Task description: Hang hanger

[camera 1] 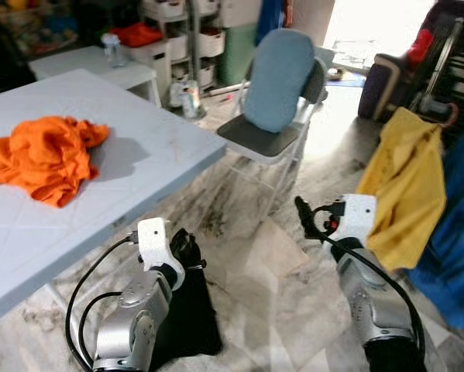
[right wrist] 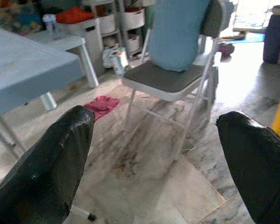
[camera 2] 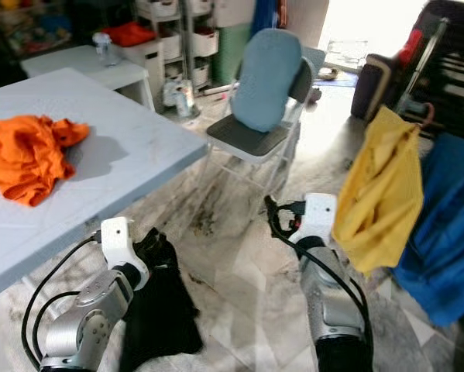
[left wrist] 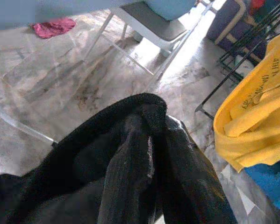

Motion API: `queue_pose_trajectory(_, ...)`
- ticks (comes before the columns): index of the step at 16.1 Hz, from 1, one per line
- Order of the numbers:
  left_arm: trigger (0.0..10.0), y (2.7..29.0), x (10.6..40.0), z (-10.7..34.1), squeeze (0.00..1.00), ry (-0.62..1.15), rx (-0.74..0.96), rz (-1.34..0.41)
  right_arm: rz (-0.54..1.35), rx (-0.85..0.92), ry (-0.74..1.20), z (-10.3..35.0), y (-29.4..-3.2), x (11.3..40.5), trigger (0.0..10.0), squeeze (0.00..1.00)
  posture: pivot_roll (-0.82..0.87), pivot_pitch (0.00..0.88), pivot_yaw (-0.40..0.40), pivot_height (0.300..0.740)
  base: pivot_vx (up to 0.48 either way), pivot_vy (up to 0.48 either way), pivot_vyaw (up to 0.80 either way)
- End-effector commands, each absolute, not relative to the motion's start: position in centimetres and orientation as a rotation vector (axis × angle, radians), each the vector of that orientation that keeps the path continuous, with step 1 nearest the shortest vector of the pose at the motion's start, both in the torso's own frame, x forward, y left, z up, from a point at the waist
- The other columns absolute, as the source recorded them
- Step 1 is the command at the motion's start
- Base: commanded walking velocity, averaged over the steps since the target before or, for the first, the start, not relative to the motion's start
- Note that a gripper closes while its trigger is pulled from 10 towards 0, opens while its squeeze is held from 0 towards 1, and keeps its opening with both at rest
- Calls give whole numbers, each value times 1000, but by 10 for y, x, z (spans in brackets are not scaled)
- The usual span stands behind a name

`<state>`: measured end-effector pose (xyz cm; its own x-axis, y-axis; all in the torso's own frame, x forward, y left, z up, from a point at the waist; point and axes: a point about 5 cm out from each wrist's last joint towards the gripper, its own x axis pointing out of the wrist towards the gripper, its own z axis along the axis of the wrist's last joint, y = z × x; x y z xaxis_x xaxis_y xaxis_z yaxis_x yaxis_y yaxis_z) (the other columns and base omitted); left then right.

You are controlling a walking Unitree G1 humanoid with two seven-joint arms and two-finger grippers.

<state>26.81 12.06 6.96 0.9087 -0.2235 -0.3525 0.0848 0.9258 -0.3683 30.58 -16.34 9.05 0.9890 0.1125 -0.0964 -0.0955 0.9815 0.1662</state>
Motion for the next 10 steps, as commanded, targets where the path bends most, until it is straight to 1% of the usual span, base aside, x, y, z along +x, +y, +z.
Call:
queue_pose_trajectory(1, 10000, 118, 272, 77, 0, 371, -358, -169, 117, 168, 91, 95, -157, 309, 10000, 0, -59, 0, -64, 740, 0, 277, -800)
queue_pose_trajectory(4, 10000, 118, 272, 77, 0, 371, -357, -171, 117, 167, 89, 95, -158, 309, 10000, 0, -59, 0, -63, 740, 0, 274, -800)
queue_pose_trajectory(8, 10000, 117, 271, 80, 0, 341, -365, -197, 116, 167, 89, 95, -157, 310, 10000, 0, -59, 0, -62, 740, 0, 0, -800)
queue_pose_trajectory(9, 10000, 118, 270, 81, 0, 323, -359, -208, 112, 171, 86, 95, -158, 310, 10000, 0, -59, 0, -58, 740, 0, 0, -600)
queue_pose_trajectory(10, 10000, 123, 269, 82, 0, 304, -358, -200, 106, 172, 76, 96, -159, 310, 10000, 0, -57, 0, -53, 740, 0, 0, 0)
